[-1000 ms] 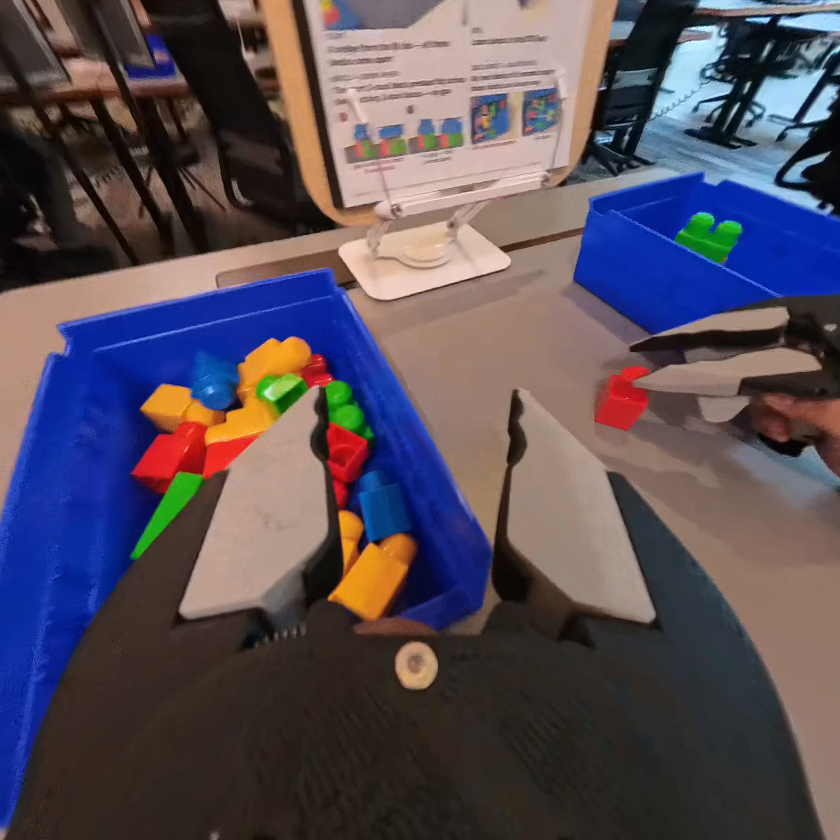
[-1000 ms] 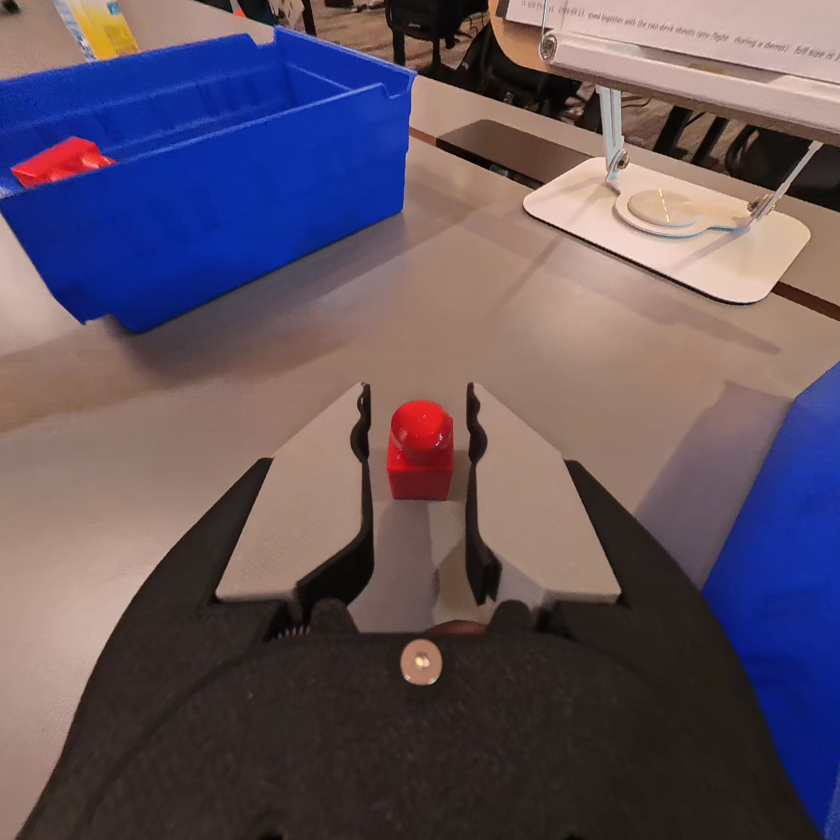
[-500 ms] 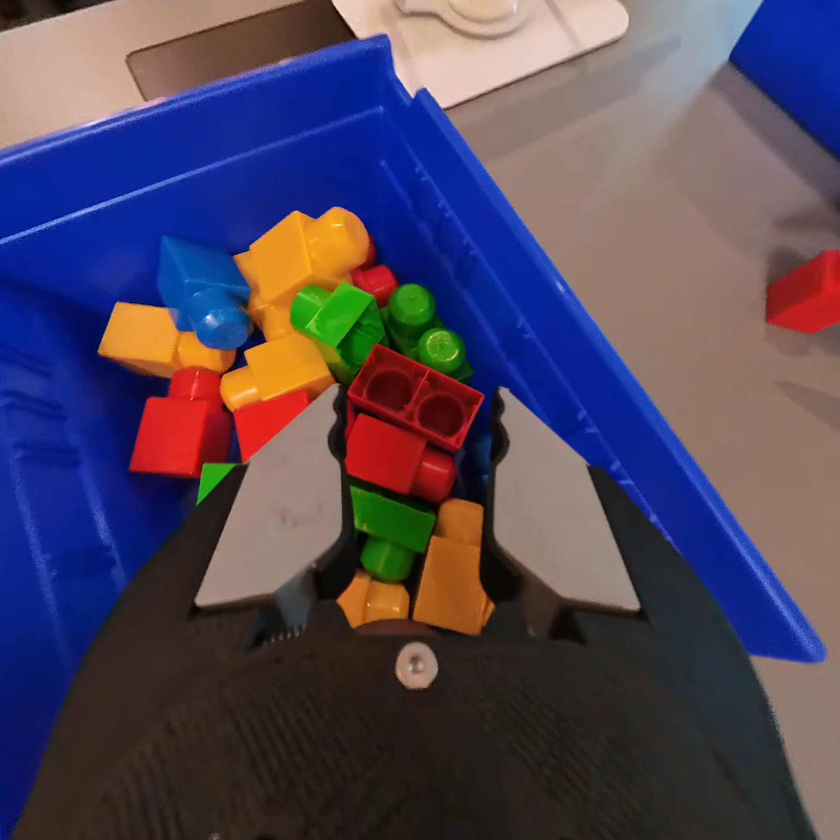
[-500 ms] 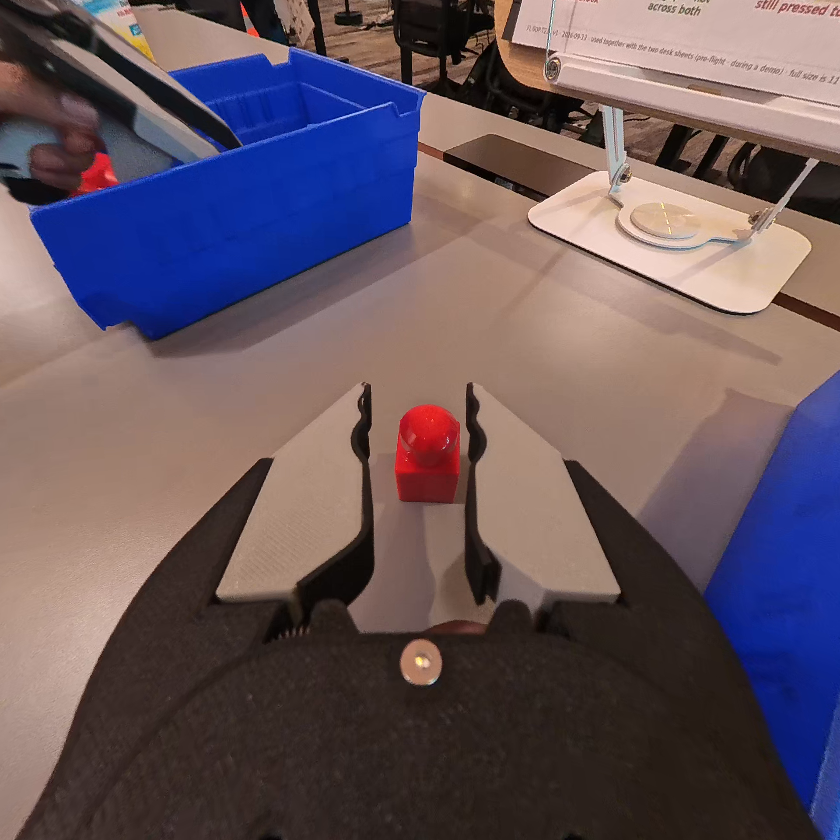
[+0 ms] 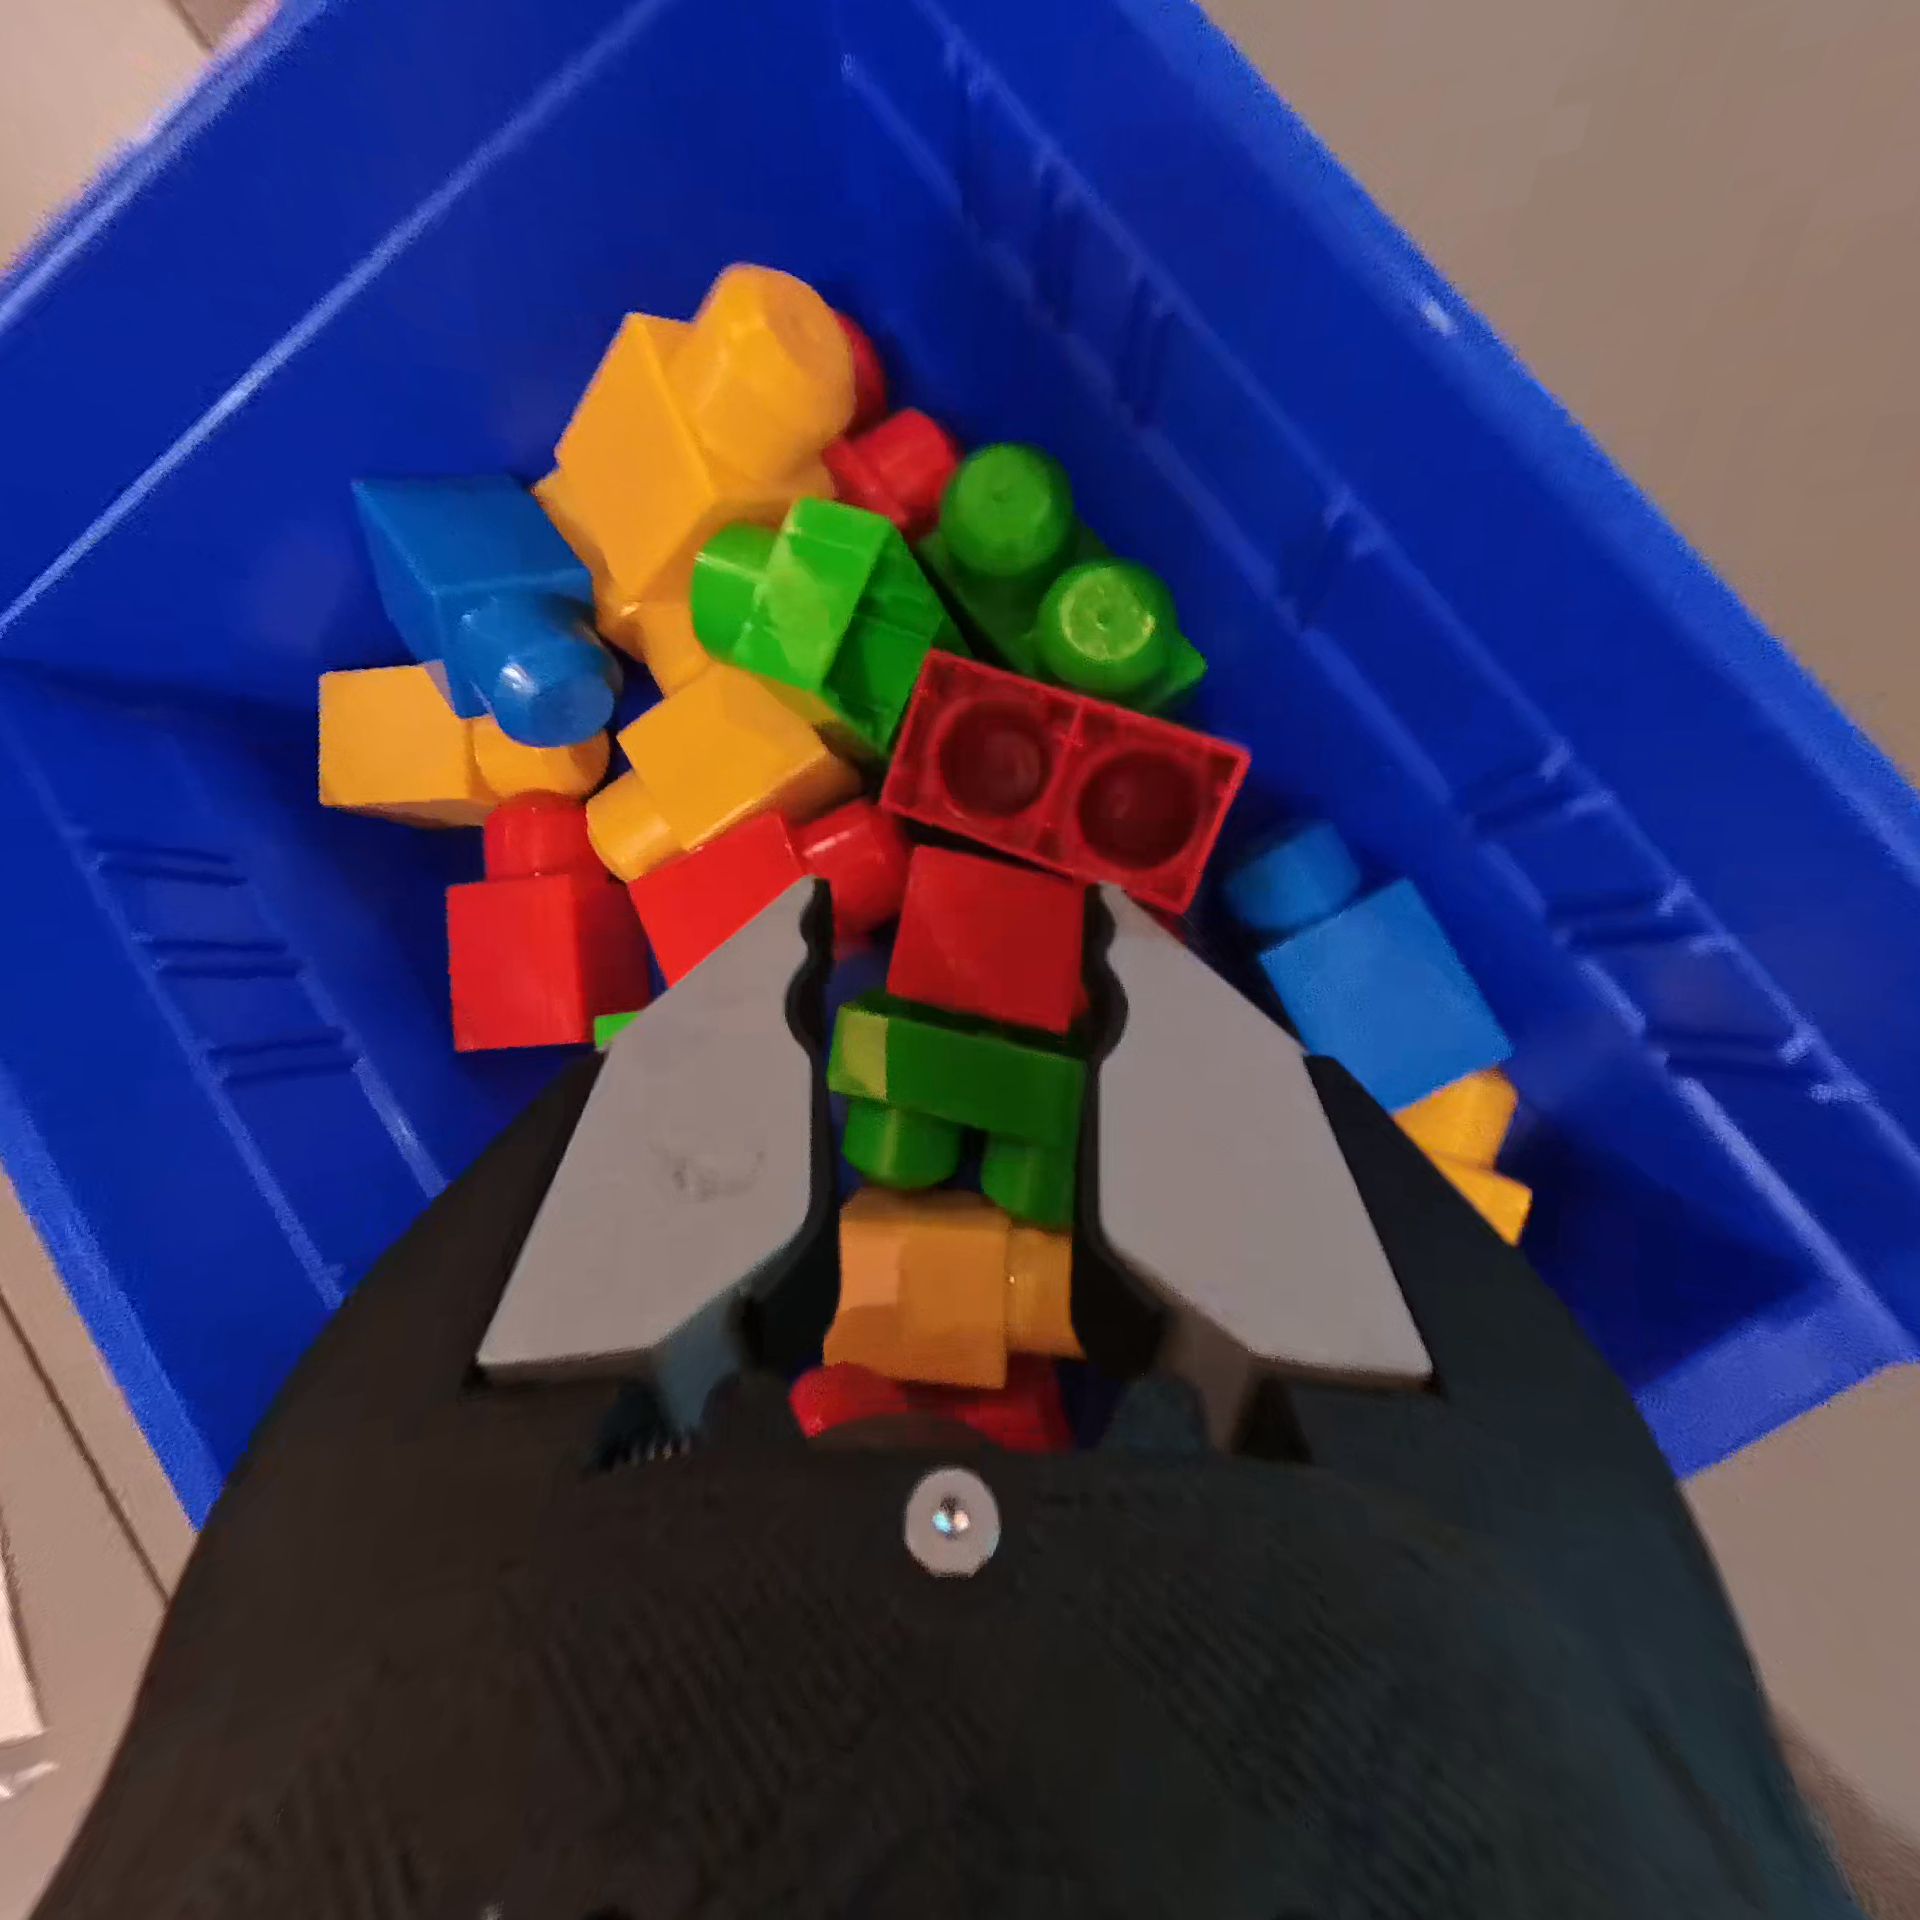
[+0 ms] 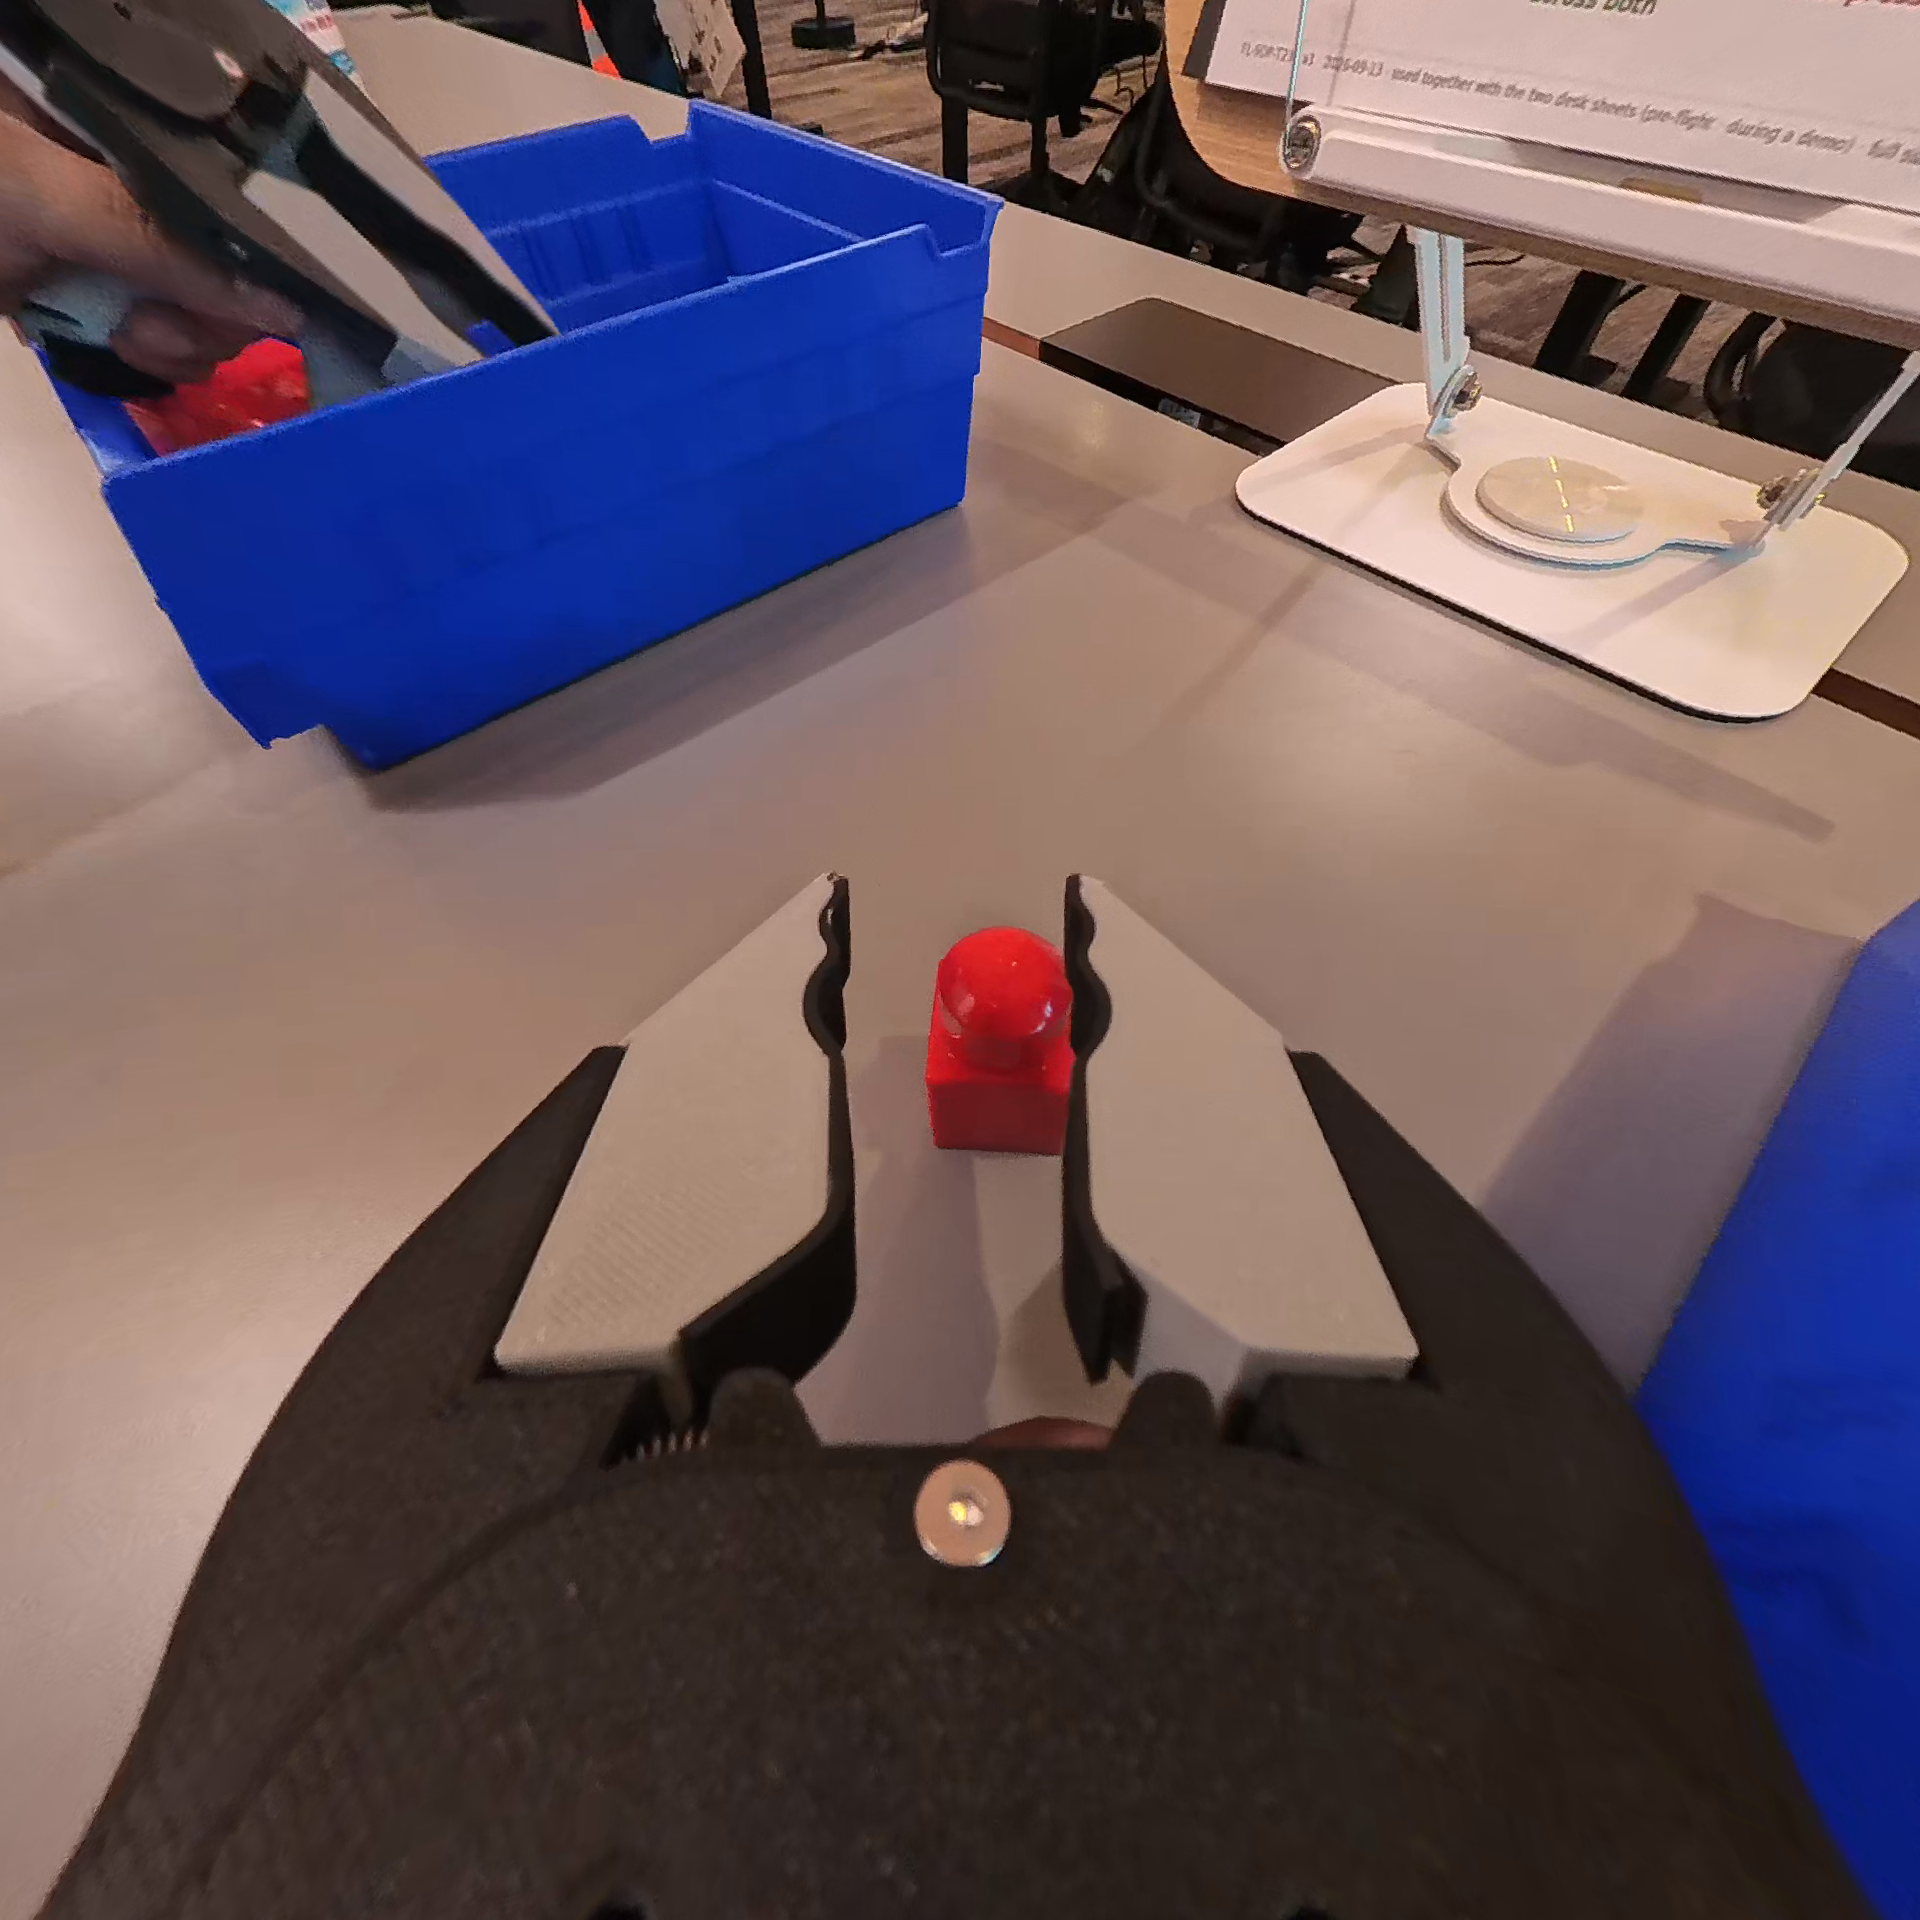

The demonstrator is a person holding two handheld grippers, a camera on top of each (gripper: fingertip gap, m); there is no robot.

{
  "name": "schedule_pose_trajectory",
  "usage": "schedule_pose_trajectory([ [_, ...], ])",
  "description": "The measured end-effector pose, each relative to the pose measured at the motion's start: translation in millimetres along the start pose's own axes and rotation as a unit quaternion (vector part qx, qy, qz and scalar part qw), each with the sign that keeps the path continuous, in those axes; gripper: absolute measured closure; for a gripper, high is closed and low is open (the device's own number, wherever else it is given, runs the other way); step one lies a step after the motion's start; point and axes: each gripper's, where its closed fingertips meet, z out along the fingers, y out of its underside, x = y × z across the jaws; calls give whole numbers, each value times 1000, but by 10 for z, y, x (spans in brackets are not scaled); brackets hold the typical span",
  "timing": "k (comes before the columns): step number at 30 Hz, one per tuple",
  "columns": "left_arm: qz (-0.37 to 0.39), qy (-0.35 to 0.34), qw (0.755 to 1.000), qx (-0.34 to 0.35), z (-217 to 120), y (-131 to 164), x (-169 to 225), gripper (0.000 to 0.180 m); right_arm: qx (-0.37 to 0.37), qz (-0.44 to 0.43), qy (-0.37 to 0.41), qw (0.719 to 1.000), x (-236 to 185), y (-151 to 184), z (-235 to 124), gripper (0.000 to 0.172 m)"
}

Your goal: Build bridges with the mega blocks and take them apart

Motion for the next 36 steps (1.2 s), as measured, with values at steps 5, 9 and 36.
schedule_pose_trajectory([
  [5,49,24,998,-19,16,69,41,133,3,0,-5,1000,-30,-17,-7,134],
  [9,65,76,995,-24,26,89,132,137,5,4,-13,1000,-57,-27,-16,134],
  [36,-90,254,906,325,-1218,-1067,1021,135,104,-33,-88,990,-500,-367,-196,130],
])
